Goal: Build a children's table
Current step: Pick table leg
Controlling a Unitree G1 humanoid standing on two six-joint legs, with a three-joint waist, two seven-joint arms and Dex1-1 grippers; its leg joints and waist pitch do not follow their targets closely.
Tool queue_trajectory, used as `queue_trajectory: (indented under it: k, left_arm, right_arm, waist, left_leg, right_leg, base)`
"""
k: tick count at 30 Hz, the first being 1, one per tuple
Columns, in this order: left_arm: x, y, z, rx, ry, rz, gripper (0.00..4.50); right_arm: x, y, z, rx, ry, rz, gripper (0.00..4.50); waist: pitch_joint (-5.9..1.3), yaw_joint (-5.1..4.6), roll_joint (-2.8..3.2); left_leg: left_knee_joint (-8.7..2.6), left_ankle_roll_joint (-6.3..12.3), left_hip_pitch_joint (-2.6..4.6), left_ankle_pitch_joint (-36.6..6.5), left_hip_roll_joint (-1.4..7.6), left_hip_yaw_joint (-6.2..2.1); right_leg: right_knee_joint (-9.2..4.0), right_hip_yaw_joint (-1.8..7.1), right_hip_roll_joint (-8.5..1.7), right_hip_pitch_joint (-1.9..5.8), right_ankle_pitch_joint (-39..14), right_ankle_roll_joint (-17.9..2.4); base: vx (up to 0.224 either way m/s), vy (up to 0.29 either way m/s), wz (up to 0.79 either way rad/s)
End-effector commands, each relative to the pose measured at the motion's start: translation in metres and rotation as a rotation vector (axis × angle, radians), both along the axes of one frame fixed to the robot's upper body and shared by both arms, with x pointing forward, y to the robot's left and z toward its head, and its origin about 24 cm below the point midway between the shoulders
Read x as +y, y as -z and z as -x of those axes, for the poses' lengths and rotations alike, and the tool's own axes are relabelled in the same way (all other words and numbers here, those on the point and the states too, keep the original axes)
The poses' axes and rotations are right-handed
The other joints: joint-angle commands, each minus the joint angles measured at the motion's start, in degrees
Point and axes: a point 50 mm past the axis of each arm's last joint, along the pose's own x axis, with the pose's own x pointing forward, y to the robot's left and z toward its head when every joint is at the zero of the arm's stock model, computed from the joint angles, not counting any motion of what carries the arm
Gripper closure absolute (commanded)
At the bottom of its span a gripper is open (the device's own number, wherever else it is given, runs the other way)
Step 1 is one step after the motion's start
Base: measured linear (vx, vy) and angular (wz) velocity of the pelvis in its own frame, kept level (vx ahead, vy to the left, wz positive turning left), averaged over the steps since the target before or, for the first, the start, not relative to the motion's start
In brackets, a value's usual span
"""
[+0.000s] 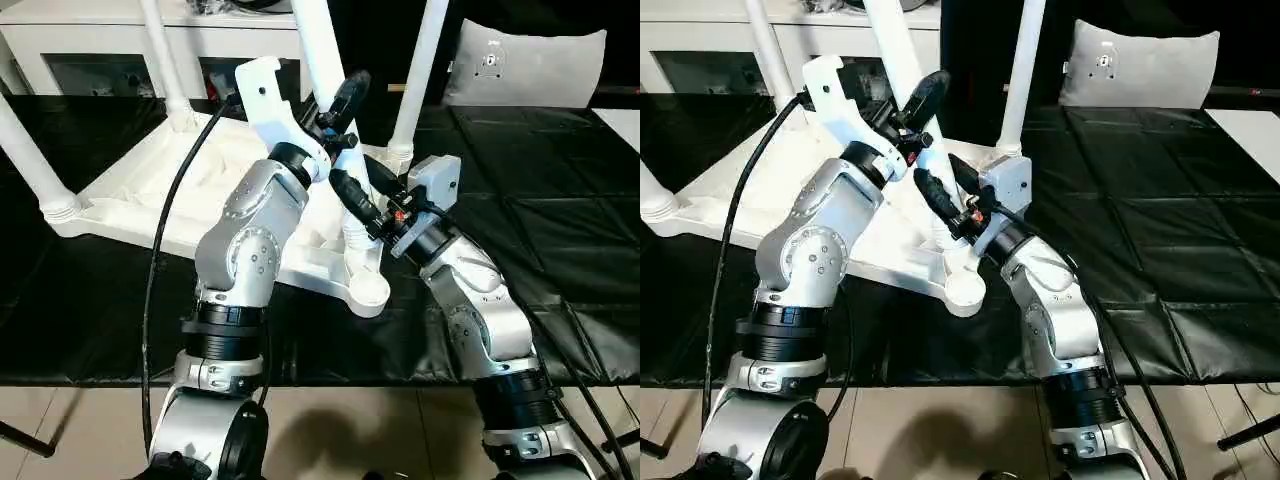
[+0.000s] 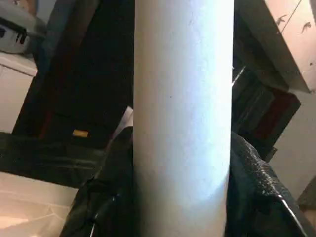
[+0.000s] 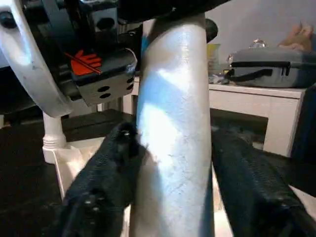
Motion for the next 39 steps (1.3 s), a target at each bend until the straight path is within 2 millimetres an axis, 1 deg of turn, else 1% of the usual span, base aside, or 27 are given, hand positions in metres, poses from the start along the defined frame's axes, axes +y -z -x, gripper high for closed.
queue_trajectory:
  k: [1, 4, 6, 7, 8, 10, 11, 12, 13, 14, 15, 16, 17, 18, 19, 21, 24, 25, 26, 30, 31, 32, 33, 34, 35, 37, 39]
  left_arm:
    - [-0.005, -0.004, -0.002, -0.003, -0.004, 0.016, 2.68]
    - [0.005, -0.001, -0.009, -0.002, -0.01, -0.034, 2.68]
    - [0.007, -0.001, -0.009, -0.004, -0.009, -0.045, 2.68]
    - [0.013, 0.001, -0.013, 0.003, -0.007, -0.067, 2.68]
    - [0.018, 0.003, -0.015, 0.006, -0.013, -0.083, 2.68]
    - [0.023, 0.004, -0.018, 0.02, -0.013, -0.08, 2.68]
    - [0.024, 0.005, -0.018, 0.028, -0.006, -0.072, 2.68]
    - [0.027, 0.005, -0.02, 0.028, -0.012, -0.073, 2.68]
    - [0.031, 0.005, -0.022, 0.033, -0.004, -0.076, 2.68]
    - [0.033, 0.006, -0.022, 0.036, 0.003, -0.077, 2.68]
    - [0.033, 0.006, -0.022, 0.036, 0.003, -0.077, 2.68]
    - [0.035, 0.005, -0.022, 0.042, 0.044, -0.075, 2.68]
    - [0.036, 0.005, -0.022, 0.045, 0.065, -0.069, 2.68]
    - [0.036, 0.004, -0.021, 0.046, 0.09, -0.07, 2.68]
    - [0.036, 0.003, -0.02, 0.044, 0.122, -0.071, 2.68]
    - [0.036, 0.002, -0.018, 0.042, 0.164, -0.06, 2.68]
    - [0.037, -0.002, -0.016, 0.046, 0.235, -0.005, 2.68]
    - [0.037, -0.004, -0.015, 0.042, 0.264, -0.003, 2.68]
    - [0.037, -0.006, -0.013, 0.036, 0.29, 0.002, 2.68]
    - [0.035, -0.012, -0.004, -0.002, 0.437, 0.002, 2.68]
    - [0.035, -0.012, -0.004, -0.002, 0.437, 0.002, 2.68]
    - [0.033, -0.013, 0.001, -0.023, 0.498, -0.018, 2.68]
    - [0.032, -0.013, 0.003, -0.029, 0.514, -0.024, 2.68]
    - [0.029, -0.014, 0.01, -0.075, 0.59, -0.055, 2.68]
    - [0.027, -0.015, 0.012, -0.089, 0.61, -0.061, 2.68]
    - [0.023, -0.018, 0.02, -0.155, 0.688, -0.074, 2.68]
    - [0.02, -0.019, 0.023, -0.175, 0.717, -0.082, 2.68]
  right_arm:
    - [-0.01, 0.01, -0.002, 0.077, 0.011, 0.058, 1.65]
    - [-0.017, 0.014, 0.0, 0.112, -0.008, 0.092, 1.34]
    - [-0.018, 0.013, 0.001, 0.112, -0.007, 0.093, 1.19]
    - [-0.022, 0.008, 0.001, 0.113, -0.016, 0.043, 1.11]
    - [-0.024, 0.003, 0.001, 0.111, -0.024, 0.003, 0.9]
    - [-0.025, -0.001, 0.004, 0.121, -0.079, -0.02, 0.82]
    - [-0.025, -0.002, 0.006, 0.116, -0.094, -0.019, 0.77]
    - [-0.029, -0.007, 0.006, 0.125, -0.11, -0.085, 0.71]
    - [-0.039, -0.015, 0.002, 0.126, -0.082, -0.18, 0.49]
    - [-0.043, -0.018, 0.0, 0.136, -0.061, -0.225, 0.49]
    - [-0.043, -0.018, 0.0, 0.136, -0.061, -0.225, 0.41]
    - [-0.059, -0.025, -0.01, 0.174, 0.042, -0.271, 0.37]
    - [-0.065, -0.027, -0.015, 0.181, 0.103, -0.259, 0.32]
    - [-0.068, -0.029, -0.017, 0.203, 0.112, -0.255, 0.1]
    - [-0.071, -0.033, -0.017, 0.193, 0.106, -0.25, 0.03]
    - [-0.076, -0.038, -0.019, 0.157, 0.12, -0.223, 0.0]
    - [-0.082, -0.036, -0.019, 0.172, 0.101, -0.173, 0.0]
    - [-0.083, -0.035, -0.017, 0.188, 0.07, -0.164, 0.0]
    - [-0.083, -0.036, -0.014, 0.182, 0.037, -0.146, 0.0]
    - [-0.077, -0.031, -0.002, 0.248, -0.126, -0.065, 0.0]
    - [-0.077, -0.031, -0.002, 0.248, -0.126, -0.065, 0.0]
    - [-0.074, -0.031, 0.003, 0.266, -0.199, -0.05, 0.0]
    - [-0.073, -0.03, 0.005, 0.269, -0.22, -0.048, 0.0]
    - [-0.068, -0.03, 0.014, 0.269, -0.33, -0.028, 0.0]
    - [-0.067, -0.03, 0.016, 0.275, -0.353, -0.023, 0.0]
    - [-0.062, -0.029, 0.021, 0.291, -0.436, -0.001, 0.0]
    - [-0.059, -0.028, 0.025, 0.298, -0.484, 0.015, 0.0]
  waist:
    - [-4.43, -0.09, -0.38]
    - [-4.45, 0.04, -0.43]
    - [-4.46, 0.06, -0.47]
    - [-4.51, 0.04, -0.51]
    - [-4.52, 0.06, -0.4]
    - [-4.48, -0.06, -0.33]
    - [-4.44, -0.06, -0.35]
    - [-4.47, -0.02, -0.44]
    - [-4.53, 0.1, -0.35]
    - [-4.53, 0.07, -0.36]
    - [-4.58, 0.06, -0.31]
    - [-4.51, 0.15, -0.54]
    - [-4.69, 0.27, -0.38]
    - [-4.6, 0.25, -0.36]
    - [-4.6, 0.41, -0.35]
    - [-4.7, 0.51, -0.25]
    - [-4.71, 0.53, -0.51]
    - [-4.64, 0.47, -0.52]
    - [-4.69, 0.45, -0.7]
    - [-4.56, 0.55, -0.74]
    - [-4.55, 0.47, -0.65]
    - [-4.48, 0.38, -0.69]
    - [-4.48, 0.37, -0.81]
    - [-4.41, 0.58, -0.7]
    - [-4.44, 0.68, -0.69]
    - [-4.44, 0.62, -0.66]
    - [-4.41, 0.56, -0.83]
  left_leg:
    - [-3.31, 5.01, -0.36, -2.08, 0.63, 0.19]
    - [-3.37, 4.84, -0.24, -3.21, 0.64, 0.21]
    - [-3.36, 4.6, -0.24, -3.52, 0.56, 0.19]
    - [-3.41, 4.48, -0.3, -3.29, 0.63, 0.13]
    - [-3.4, 4.54, -0.24, -3.28, 0.57, 0.14]
    - [-3.47, 4.99, -0.01, -3.56, 0.71, 0.04]
    - [-3.46, 4.87, -0.05, -3.61, 0.77, 0.02]
    - [-3.41, 4.79, -0.08, -3.31, 0.77, 0.09]
    - [-3.4, 5.01, -0.01, -3.22, 0.73, 0.11]
    - [-3.42, 5.2, 0.02, -3.17, 0.66, 0.19]
    - [-3.45, 5.14, 0.08, -3.08, 0.71, 0.14]
    - [-3.51, 4.4, 0.17, -2.54, 0.73, 0.15]
    - [-3.49, 3.98, 0.18, -1.83, 0.73, 0.07]
    - [-3.45, 3.33, 0.22, -1.6, 0.71, 0.2]
    - [-3.4, 3.19, 0.27, -1.62, 0.6, 0.29]
    - [-3.33, 3.27, 0.19, -1.41, 0.59, 0.29]
    - [-3.25, 3.67, -0.12, -1.24, 0.45, 0.38]
    - [-3.2, 3.96, -0.1, -1.44, 0.35, 0.44]
    - [-3.17, 4.22, -0.13, -1.52, 0.31, 0.49]
    - [-3.17, 5.02, -0.14, -1.71, 0.41, 0.43]
    - [-3.2, 5.04, -0.24, -1.71, 0.5, 0.35]
    - [-3.22, 4.9, -0.18, -2.06, 0.5, 0.4]
    - [-3.21, 4.82, -0.09, -2.45, 0.42, 0.45]
    - [-3.31, 4.89, -0.06, -2.82, 0.52, 0.41]
    - [-3.32, 4.84, -0.01, -2.85, 0.67, 0.35]
    - [-3.32, 4.71, -0.09, -2.55, 0.77, 0.35]
    - [-3.29, 4.42, -0.19, -2.52, 0.72, 0.43]
  right_leg:
    - [-3.32, 3.3, -2.64, 4.75, -12.78, -5.13]
    - [-3.53, 3.26, -2.84, 4.83, -14.22, -4.69]
    - [-3.64, 3.21, -2.89, 4.83, -15.15, -4.17]
    - [-3.53, 3.22, -2.95, 4.88, -15.0, -4.23]
    - [-3.56, 3.21, -2.93, 4.86, -14.98, -4.23]
    - [-3.49, 3.18, -2.82, 4.81, -14.61, -4.19]
    - [-3.45, 3.19, -2.85, 4.86, -14.45, -4.34]
    - [-3.39, 3.22, -2.91, 4.87, -14.18, -4.6]
    - [-3.36, 3.25, -3.0, 4.82, -14.15, -4.9]
    - [-3.47, 3.25, -2.91, 4.74, -14.28, -4.98]
    - [-3.35, 3.26, -2.98, 4.72, -14.33, -5.2]
    - [-3.36, 3.26, -3.0, 4.68, -15.0, -5.32]
    - [-3.07, 3.27, -3.08, 4.68, -14.62, -5.68]
    - [-3.12, 3.29, -2.95, 4.53, -14.33, -5.94]
    - [-3.0, 3.35, -2.94, 4.62, -13.82, -6.14]
    - [-2.83, 3.36, -3.02, 4.7, -12.83, -6.27]
    - [-2.7, 3.31, -3.09, 5.0, -11.79, -7.25]
    - [-2.84, 3.27, -2.99, 4.99, -12.25, -7.29]
    - [-2.9, 3.27, -2.95, 5.07, -12.36, -7.17]
    - [-3.07, 3.21, -2.97, 5.19, -14.09, -6.56]
    - [-3.13, 3.19, -3.05, 5.09, -14.59, -6.45]
    - [-3.31, 3.14, -3.0, 4.98, -15.26, -6.29]
    - [-3.4, 3.07, -2.94, 5.04, -16.03, -6.08]
    - [-3.58, 3.08, -2.97, 5.01, -17.37, -5.55]
    - [-3.55, 3.13, -3.05, 5.04, -17.47, -5.32]
    - [-3.42, 3.15, -3.04, 4.92, -16.86, -5.69]
    - [-3.46, 3.18, -2.99, 4.93, -16.9, -5.67]
  base:
    - [0.0, 0.0, 0.0]
    - [0.0, 0.0, 0.0]
    - [0.0, 0.0, 0.0]
    - [0.0, 0.0, 0.0]
    - [0.0, 0.0, 0.0]
    - [0.0, 0.0, 0.0]
    - [0.0, 0.0, 0.0]
    - [0.0, 0.0, 0.0]
    - [0.0, 0.0, 0.0]
    - [0.0, 0.0, 0.0]
    - [0.0, 0.0, 0.0]
    - [0.0, 0.0, 0.0]
    - [0.0, 0.0, 0.0]
    - [0.0, 0.0, 0.0]
    - [0.0, 0.0, 0.0]
    - [0.0, 0.0, 0.0]
    - [0.0, 0.0, 0.0]
    - [0.0, 0.0, 0.0]
    - [0.0, 0.0, 0.0]
    - [0.0, 0.0, 0.0]
    - [0.0, 0.0, 0.0]
    - [0.0, 0.0, 0.0]
    - [0.0, 0.0, 0.0]
    - [0.0, 0.0, 0.0]
    - [0.0, 0.0, 0.0]
    - [0.0, 0.0, 0.0]
    - [0.0, 0.0, 0.0]
